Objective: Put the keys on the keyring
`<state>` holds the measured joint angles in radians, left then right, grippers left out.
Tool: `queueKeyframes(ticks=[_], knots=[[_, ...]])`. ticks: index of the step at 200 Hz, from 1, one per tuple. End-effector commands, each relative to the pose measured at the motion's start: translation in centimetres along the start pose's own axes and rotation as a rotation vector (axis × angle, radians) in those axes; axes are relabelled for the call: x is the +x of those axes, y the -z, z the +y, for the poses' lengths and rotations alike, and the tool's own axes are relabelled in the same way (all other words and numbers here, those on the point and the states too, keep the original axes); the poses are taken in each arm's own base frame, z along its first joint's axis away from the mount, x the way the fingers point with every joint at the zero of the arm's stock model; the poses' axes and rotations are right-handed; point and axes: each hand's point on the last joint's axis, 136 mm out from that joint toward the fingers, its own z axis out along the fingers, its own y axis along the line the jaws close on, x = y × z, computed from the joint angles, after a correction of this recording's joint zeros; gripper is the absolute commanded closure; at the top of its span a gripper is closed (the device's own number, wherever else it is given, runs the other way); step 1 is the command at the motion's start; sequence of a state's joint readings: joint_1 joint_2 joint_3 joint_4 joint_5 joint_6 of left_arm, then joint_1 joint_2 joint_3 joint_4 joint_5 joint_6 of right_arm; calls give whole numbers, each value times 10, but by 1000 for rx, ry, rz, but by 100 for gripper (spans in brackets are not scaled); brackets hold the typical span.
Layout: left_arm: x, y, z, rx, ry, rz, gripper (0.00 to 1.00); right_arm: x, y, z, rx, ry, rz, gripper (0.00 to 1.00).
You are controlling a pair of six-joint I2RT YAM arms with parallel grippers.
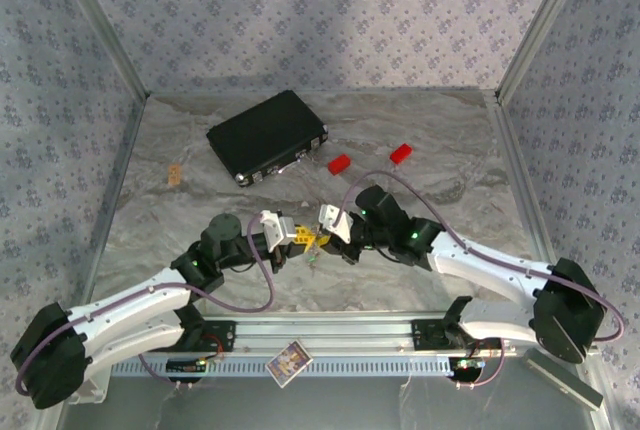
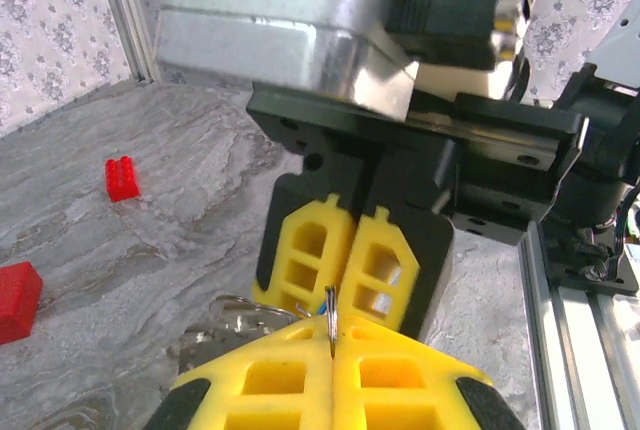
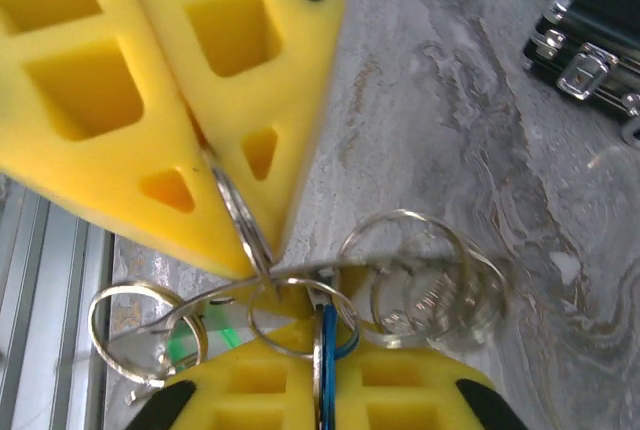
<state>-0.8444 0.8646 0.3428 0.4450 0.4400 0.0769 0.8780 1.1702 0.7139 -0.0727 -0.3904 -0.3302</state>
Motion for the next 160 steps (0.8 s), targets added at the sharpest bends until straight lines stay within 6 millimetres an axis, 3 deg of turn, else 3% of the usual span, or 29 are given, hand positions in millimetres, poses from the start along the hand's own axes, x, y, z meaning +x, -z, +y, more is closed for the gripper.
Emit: queueKeyframes(ticks=[1,60,88,129,160], knots=[[-16,2,0,-2,-24,-54,100,-3,9,-4,47,22,6,100],[-8,1,5,-31,-25,7,100,-1,23,-13,111,42,113,100],[-3,-2,8,-36,-28,42,73,-6,30,-24,183,86,217,100],[-16,6,13,-88,-51,-6,50,-25,38,-29,221,123,301,100],[-32,43,54,-394,-31,-72,36,-49,33,-26,213,149,303,100]])
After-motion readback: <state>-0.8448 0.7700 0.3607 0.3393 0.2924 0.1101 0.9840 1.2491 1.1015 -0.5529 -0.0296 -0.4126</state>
